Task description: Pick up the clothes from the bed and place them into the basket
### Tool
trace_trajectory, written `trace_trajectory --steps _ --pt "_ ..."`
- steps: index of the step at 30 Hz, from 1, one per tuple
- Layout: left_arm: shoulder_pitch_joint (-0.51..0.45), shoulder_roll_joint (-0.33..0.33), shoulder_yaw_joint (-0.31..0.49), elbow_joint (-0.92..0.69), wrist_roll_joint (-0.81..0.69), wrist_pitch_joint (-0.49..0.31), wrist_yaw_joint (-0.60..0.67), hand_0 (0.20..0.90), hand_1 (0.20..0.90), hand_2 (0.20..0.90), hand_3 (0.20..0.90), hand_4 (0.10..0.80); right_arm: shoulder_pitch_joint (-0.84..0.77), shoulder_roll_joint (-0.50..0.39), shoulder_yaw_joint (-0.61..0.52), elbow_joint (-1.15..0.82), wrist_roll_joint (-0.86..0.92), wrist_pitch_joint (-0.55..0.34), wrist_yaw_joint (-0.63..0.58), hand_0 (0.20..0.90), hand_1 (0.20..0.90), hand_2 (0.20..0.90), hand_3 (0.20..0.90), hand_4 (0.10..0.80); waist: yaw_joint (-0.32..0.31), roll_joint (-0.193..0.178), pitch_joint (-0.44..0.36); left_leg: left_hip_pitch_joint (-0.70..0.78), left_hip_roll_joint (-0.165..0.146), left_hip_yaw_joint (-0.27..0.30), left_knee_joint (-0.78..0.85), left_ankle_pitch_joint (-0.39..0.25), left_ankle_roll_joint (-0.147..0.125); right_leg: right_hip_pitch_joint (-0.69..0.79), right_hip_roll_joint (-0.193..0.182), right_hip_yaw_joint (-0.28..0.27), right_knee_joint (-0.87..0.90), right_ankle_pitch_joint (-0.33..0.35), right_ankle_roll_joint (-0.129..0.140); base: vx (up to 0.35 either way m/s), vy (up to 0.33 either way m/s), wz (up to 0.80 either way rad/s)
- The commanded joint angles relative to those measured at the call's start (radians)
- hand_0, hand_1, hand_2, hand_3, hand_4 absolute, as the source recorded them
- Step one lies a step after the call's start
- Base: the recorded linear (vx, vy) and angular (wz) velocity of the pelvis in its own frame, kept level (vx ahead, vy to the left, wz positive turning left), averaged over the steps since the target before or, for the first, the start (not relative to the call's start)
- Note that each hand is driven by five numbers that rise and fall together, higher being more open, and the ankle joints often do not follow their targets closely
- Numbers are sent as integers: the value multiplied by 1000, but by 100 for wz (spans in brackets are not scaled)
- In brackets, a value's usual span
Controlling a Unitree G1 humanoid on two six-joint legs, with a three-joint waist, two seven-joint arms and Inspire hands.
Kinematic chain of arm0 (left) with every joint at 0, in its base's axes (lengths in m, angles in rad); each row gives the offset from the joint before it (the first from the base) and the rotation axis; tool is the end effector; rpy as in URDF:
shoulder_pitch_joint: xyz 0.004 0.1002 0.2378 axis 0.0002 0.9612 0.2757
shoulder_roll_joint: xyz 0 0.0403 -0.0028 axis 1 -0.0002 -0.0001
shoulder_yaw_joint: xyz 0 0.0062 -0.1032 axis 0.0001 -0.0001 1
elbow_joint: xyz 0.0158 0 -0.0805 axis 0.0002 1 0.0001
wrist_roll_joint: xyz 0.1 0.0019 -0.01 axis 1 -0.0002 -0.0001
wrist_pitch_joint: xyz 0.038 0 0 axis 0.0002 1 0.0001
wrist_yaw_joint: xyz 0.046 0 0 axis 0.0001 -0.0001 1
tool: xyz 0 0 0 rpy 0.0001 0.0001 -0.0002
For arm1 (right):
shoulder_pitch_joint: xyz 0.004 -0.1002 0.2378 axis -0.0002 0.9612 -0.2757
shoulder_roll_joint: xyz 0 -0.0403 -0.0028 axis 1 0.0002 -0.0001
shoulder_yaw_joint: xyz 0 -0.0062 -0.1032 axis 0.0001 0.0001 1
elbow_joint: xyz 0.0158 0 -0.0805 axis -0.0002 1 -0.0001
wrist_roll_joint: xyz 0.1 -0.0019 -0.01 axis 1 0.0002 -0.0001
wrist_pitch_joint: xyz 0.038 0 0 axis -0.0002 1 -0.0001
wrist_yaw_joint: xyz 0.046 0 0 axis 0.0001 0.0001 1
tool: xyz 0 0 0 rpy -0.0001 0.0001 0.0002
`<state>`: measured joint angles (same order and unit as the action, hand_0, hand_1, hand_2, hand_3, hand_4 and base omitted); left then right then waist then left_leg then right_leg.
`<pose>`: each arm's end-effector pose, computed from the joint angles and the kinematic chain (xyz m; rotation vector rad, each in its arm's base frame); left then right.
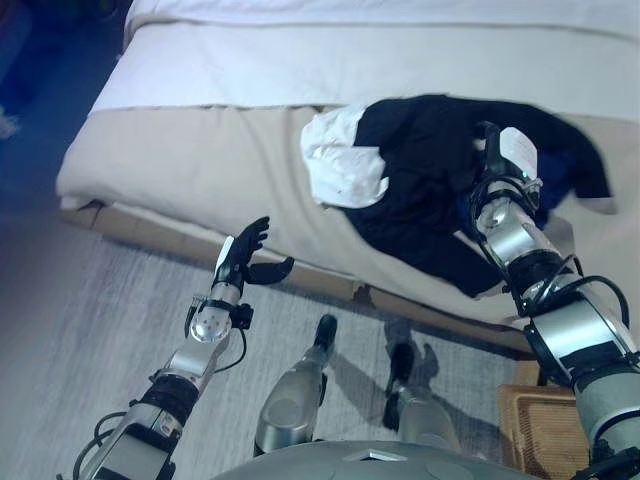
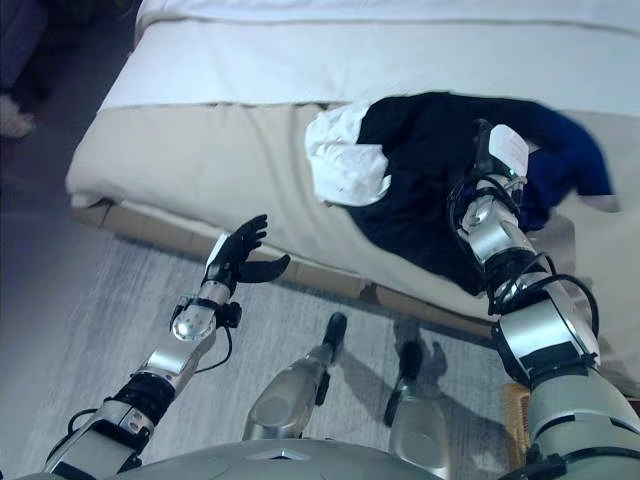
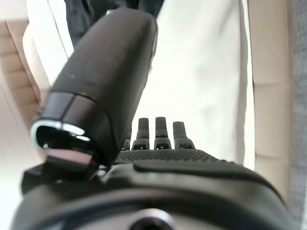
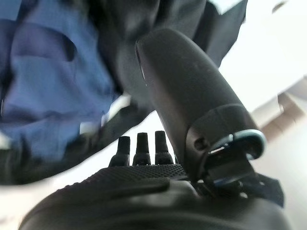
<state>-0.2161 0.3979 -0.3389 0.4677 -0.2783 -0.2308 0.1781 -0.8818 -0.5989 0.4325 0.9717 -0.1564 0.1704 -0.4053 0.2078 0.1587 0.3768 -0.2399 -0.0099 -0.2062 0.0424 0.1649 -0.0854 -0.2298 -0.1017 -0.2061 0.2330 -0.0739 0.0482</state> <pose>0.2313 0.1867 0.0124 0.2093 0.0883 -0.0421 0.3372 -0.2504 0.1251 -1.0204 0.1182 -0.4557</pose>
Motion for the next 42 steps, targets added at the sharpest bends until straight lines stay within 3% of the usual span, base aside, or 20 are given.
trace_trajectory --steps 1,5,10,14,15,24,25,26,27,36,37,42 --pt "-38 68 19 -151 -41 -101 38 900 900 900 900 800 -138 -26 54 -13 17 -9 -42 900 900 900 900 800 17 -71 40 -82 -88 55 227 -182 78 -46 -62 -32 83 9 -34 -31 -7 28" --pt "-67 81 5 -215 -38 -112 54 900 900 900 900 800 -211 -30 65 53 28 9 -30 900 900 900 900 800 40 -60 87 -165 -114 59 303 -199 96 -123 -75 -45 160 -8 -31 -67 -7 26" --pt "-94 98 -3 -304 -30 -99 87 900 900 900 900 800 -278 -31 83 88 41 59 -28 900 900 900 900 800 56 -44 142 -268 -125 87 397 -217 113 -228 -105 -58 287 -34 -29 -59 21 10" --pt "-94 107 -12 -341 -42 -109 103 900 900 900 900 800 -313 -38 109 128 46 103 -29 900 900 900 900 800 64 -34 143 -365 -131 110 471 -238 125 -323 -115 -56 368 -53 -32 -1 15 4" --pt "-89 107 -15 -347 -46 -115 109 900 900 900 900 800 -316 -37 116 137 51 104 -33 900 900 900 900 800 65 -34 143 -376 -130 117 503 -274 127 -337 -114 -44 402 -85 -24 54 -1 6" --pt "-56 124 -19 -402 -65 -116 121 900 900 900 900 800 -361 -74 140 165 87 116 -9 900 900 900 900 800 71 -15 143 -514 -129 138 657 -328 141 -483 -112 -23 561 -133 -40 -4 15 -4" --pt "-53 125 -19 -404 -67 -117 121 900 900 900 900 800 -362 -77 140 165 93 112 -4 719 719 719 689 589 71 -16 143 -517 -129 138 662 -331 141 -486 -111 -23 564 -134 -41 0 0 0" --pt "-49 126 -19 -408 -67 -120 120 900 900 900 900 800 -363 -79 136 167 97 100 -2 359 359 359 269 169 71 -17 143 -525 -128 138 675 -335 141 -493 -110 -23 571 -134 -43 0 0 0" --pt "-49 127 -21 -408 -68 -122 122 900 900 900 900 800 -364 -79 137 166 91 92 0 300 300 300 200 100 71 -18 143 -526 -126 139 678 -336 141 -493 -109 -23 571 -134 -43 0 0 0" --pt "-44 130 -23 -404 -74 -126 127 900 900 900 900 800 -350 -86 137 154 91 75 -16 300 300 300 200 100 57 -25 143 -455 -116 142 642 -333 124 -411 -96 -32 514 -118 -44 -18 13 -7" --pt "-50 131 -21 -397 -77 -128 127 900 900 900 900 800 -358 -88 135 158 94 69 -19 300 300 300 200 100 54 -27 143 -452 -115 141 616 -298 121 -405 -95 -40 484 -86 -53 -61 35 -6" --pt "-35 133 -18 -373 -99 -122 123 900 900 900 900 800 -349 -99 125 139 82 50 -26 300 300 300 200 100 33 -47 143 -312 -103 137 524 -281 104 -259 -79 -23 350 -53 -45 2 34 -17"
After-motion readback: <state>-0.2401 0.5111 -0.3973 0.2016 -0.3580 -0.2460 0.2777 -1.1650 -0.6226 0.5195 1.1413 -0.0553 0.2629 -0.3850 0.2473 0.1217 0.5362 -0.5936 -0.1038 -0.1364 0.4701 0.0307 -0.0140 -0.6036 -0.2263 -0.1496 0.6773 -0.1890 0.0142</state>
